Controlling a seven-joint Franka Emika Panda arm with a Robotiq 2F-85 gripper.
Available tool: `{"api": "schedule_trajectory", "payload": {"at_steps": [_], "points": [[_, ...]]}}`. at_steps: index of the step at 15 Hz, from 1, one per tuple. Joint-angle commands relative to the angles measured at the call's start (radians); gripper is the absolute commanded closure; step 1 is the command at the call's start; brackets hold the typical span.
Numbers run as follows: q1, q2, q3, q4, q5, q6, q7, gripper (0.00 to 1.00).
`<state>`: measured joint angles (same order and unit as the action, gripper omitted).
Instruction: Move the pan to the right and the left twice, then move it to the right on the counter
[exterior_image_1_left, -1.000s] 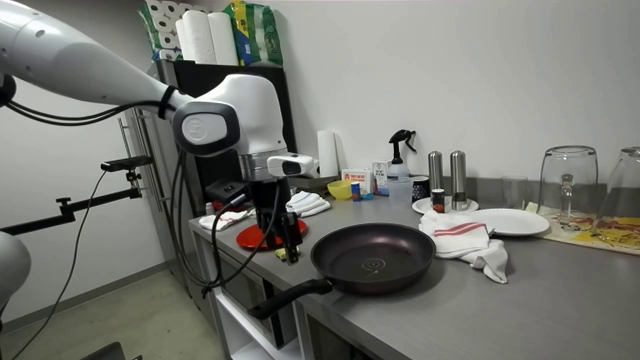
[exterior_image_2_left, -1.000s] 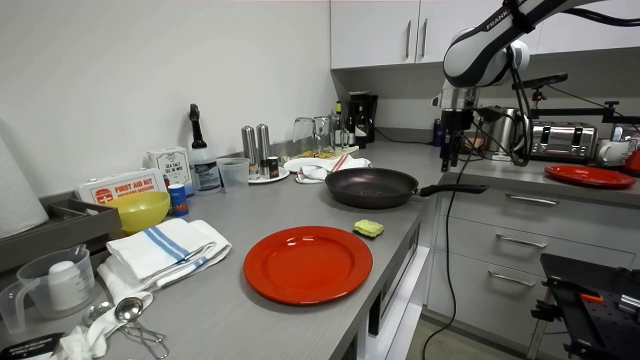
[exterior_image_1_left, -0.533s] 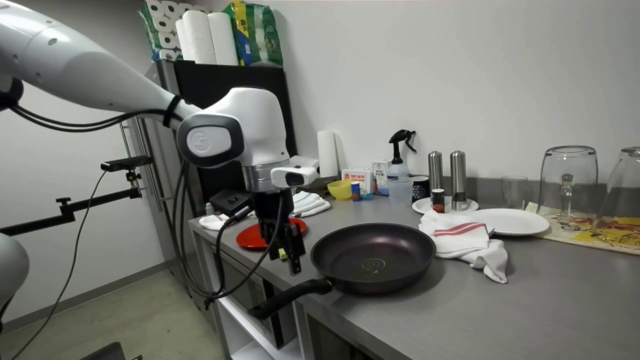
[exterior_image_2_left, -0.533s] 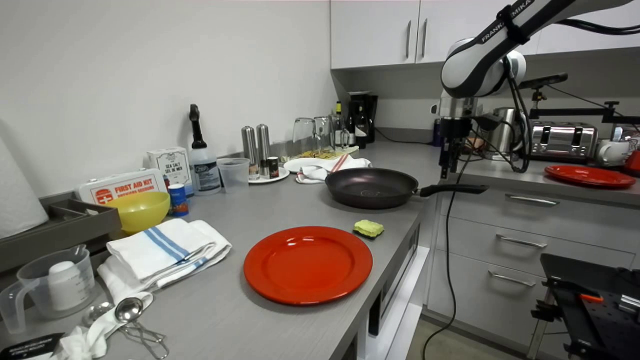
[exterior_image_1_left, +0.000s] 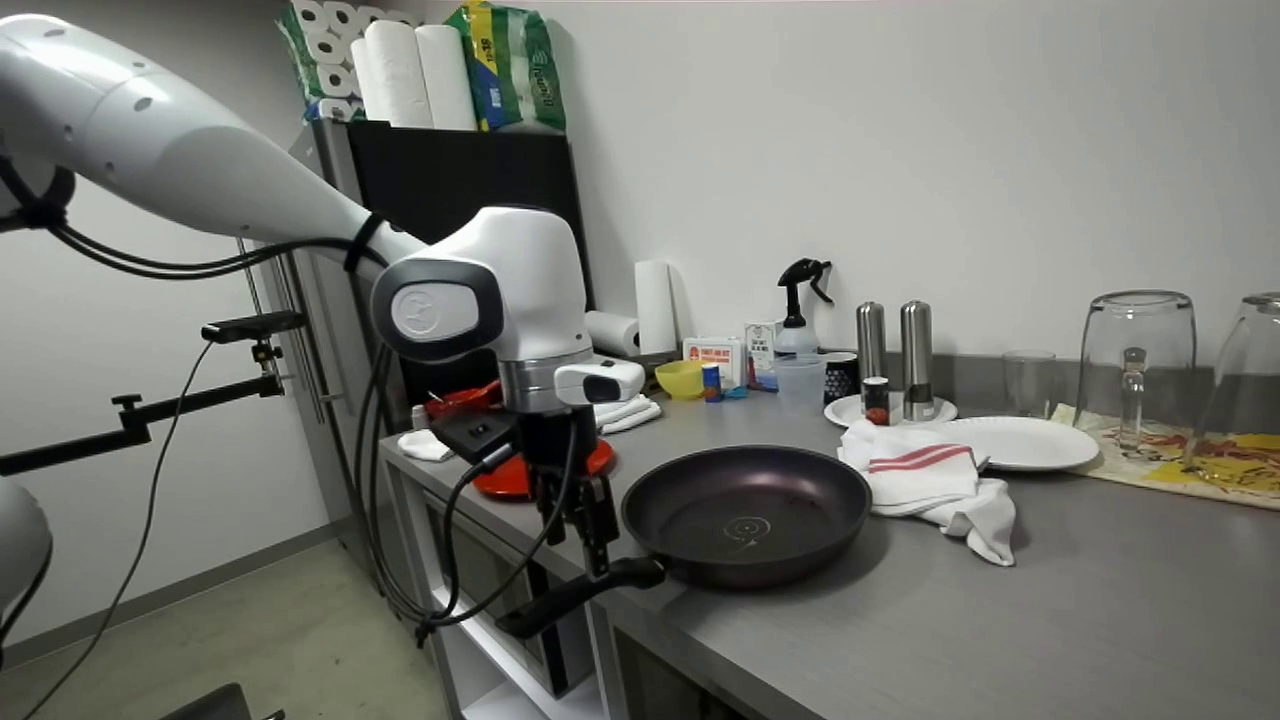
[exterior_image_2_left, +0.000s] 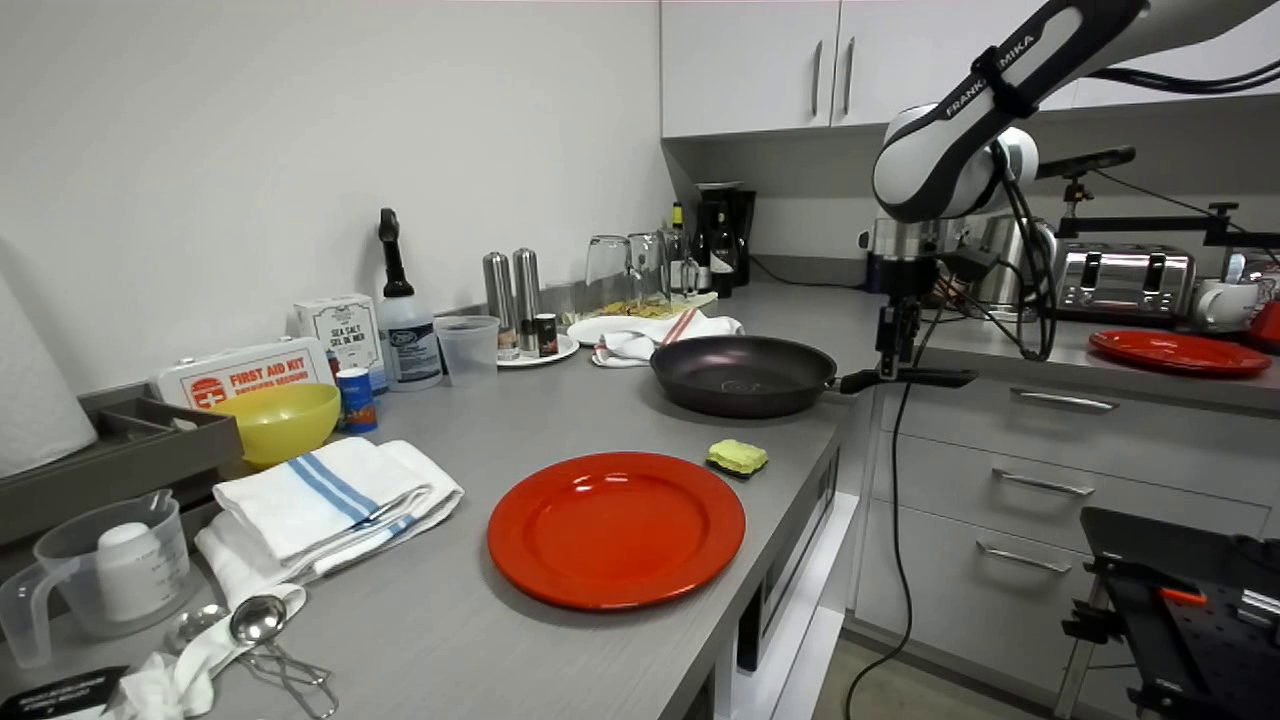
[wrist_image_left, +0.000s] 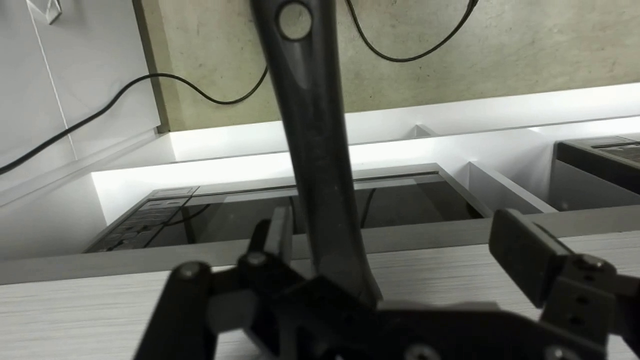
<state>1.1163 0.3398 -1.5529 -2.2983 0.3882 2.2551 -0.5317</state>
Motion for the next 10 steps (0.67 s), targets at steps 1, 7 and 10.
{"api": "schedule_trajectory", "payload": {"at_steps": [1, 7, 10], "points": [[-0.099, -0.001, 0.097, 0.02, 0.021, 0.022, -0.003, 0.0], [-0.456, -0.141, 0.484, 0.045, -0.219, 0.155, 0.184, 0.0], [-0.688, -0.146, 0.716, 0.069, -0.271, 0.169, 0.221, 0.0]]}}
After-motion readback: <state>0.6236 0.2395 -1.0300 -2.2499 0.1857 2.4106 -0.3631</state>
